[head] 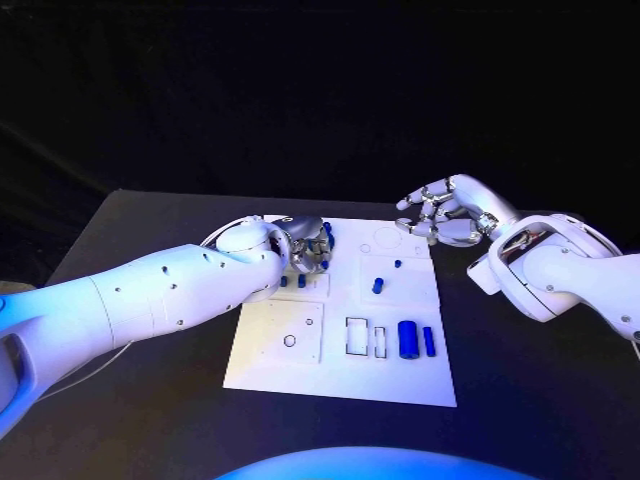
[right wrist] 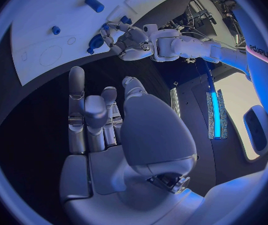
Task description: Assemble the parts on the task board
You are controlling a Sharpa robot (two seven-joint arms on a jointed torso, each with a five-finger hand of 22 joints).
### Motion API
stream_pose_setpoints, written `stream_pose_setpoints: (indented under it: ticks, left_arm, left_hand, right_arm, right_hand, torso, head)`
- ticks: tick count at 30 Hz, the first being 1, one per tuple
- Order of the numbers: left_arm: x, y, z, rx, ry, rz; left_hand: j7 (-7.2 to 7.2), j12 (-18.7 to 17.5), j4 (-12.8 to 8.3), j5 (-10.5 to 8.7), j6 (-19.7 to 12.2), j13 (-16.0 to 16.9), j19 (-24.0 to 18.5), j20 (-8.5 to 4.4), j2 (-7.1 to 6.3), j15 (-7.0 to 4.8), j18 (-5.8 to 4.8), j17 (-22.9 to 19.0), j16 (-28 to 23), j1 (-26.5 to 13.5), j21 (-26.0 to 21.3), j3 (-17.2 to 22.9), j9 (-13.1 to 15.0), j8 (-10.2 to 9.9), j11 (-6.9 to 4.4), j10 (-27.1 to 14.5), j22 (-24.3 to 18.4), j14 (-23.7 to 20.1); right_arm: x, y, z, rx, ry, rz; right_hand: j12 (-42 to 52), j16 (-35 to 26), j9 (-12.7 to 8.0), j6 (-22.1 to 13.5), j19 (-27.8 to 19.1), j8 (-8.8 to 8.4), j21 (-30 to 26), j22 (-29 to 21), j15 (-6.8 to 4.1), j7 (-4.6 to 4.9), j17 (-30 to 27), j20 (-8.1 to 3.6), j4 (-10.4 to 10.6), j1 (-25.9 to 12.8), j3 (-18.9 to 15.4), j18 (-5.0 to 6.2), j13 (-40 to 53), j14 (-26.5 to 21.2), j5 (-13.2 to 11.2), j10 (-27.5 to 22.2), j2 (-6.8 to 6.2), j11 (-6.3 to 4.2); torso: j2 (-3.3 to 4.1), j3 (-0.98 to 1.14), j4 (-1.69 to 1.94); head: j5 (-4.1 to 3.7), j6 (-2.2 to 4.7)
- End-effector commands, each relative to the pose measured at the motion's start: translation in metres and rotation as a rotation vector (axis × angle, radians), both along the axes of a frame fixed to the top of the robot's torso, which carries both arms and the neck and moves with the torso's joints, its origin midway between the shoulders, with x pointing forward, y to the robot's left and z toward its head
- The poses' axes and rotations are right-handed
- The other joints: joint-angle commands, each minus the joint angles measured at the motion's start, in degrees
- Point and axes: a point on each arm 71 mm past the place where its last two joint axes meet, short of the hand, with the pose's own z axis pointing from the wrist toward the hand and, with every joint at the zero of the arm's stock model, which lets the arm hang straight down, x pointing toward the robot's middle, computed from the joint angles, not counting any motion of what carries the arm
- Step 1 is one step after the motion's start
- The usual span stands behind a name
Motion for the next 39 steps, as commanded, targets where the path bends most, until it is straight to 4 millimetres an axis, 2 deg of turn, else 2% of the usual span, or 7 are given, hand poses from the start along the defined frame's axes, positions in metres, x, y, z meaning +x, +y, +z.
stream_pose_setpoints:
  ticks: [1, 14, 31, 39]
  left_arm:
    - [-0.0017, -0.0023, -0.0042, 0.020, 0.039, -0.019]
    - [-0.0025, -0.0040, -0.0069, 0.034, 0.062, -0.032]
    - [-0.0040, -0.0076, -0.0070, 0.019, 0.074, -0.045]
    - [-0.0022, -0.0058, -0.0060, 0.011, 0.056, -0.026]
  left_hand:
    - [0.19, -0.50, -0.15, -0.13, 0.13, -0.13, 0.71, -0.27, 0.40, -0.18, -0.76, -0.10, 0.28, -0.14, 0.36, 0.55, -0.28, -0.56, 0.04, 0.37, 7.34, 0.82]
    - [0.40, -0.86, -0.52, -0.15, 0.80, -0.30, 0.70, -0.30, 0.85, -0.25, -0.77, -0.18, 0.36, -0.40, 0.41, 1.48, -0.70, -0.90, -0.07, 1.23, 7.42, 0.83]
    - [0.26, -1.27, -0.92, -0.18, 1.35, -0.40, 0.69, -0.45, 0.92, -0.47, -0.77, -0.33, 0.40, -0.97, 0.45, 2.09, -1.23, -1.47, -0.35, 2.36, 7.50, 0.81]
    - [0.26, -1.88, -2.41, -0.15, 3.88, -0.34, 0.67, -0.67, 2.16, -0.67, -0.78, -0.16, 0.67, -0.44, 0.51, 3.75, -1.46, -1.30, -0.52, 4.45, 7.59, 0.84]
  right_arm:
    - [-0.0008, 0.0016, -0.0006, -0.008, 0.005, 0.014]
    - [-0.0010, 0.0021, -0.0003, -0.006, 0.002, 0.014]
    - [-0.0014, 0.0019, -0.0001, -0.006, 0.002, 0.015]
    - [-0.0015, 0.0016, 0.0000, -0.006, 0.001, 0.014]
  right_hand:
    - [-0.27, -0.25, 0.05, 0.46, -0.34, 0.29, -0.33, -0.05, 0.10, 0.08, -0.08, -0.16, 0.03, -0.19, 0.33, 0.73, -0.05, -0.38, 0.30, -0.10, -0.21, -0.11]
    - [-0.32, -0.29, 0.06, 0.47, -0.33, 0.32, -0.36, -0.07, 0.09, 0.07, -0.09, -0.16, 0.02, -0.17, 0.38, 0.73, -0.14, -0.37, 0.33, -0.10, -0.18, -0.13]
    - [-0.32, -0.29, 0.06, 0.47, -0.33, 0.32, -0.36, -0.07, 0.09, 0.07, -0.09, -0.16, 0.02, -0.17, 0.38, 0.73, -0.14, -0.37, 0.33, -0.10, -0.18, -0.13]
    - [-0.32, -0.29, 0.06, 0.47, -0.33, 0.32, -0.36, -0.07, 0.09, 0.07, -0.09, -0.16, 0.02, -0.17, 0.38, 0.73, -0.14, -0.37, 0.33, -0.10, -0.18, -0.13]
  torso:
    - [-0.01, -0.01, -0.03]
    - [-0.04, -0.02, 0.00]
    - [-0.02, 0.03, -0.04]
    - [-0.03, -0.01, -0.03]
  head:
    - [-0.09, -0.17]
    - [-0.02, -0.36]
    - [-0.04, -0.16]
    - [-0.11, -0.07]
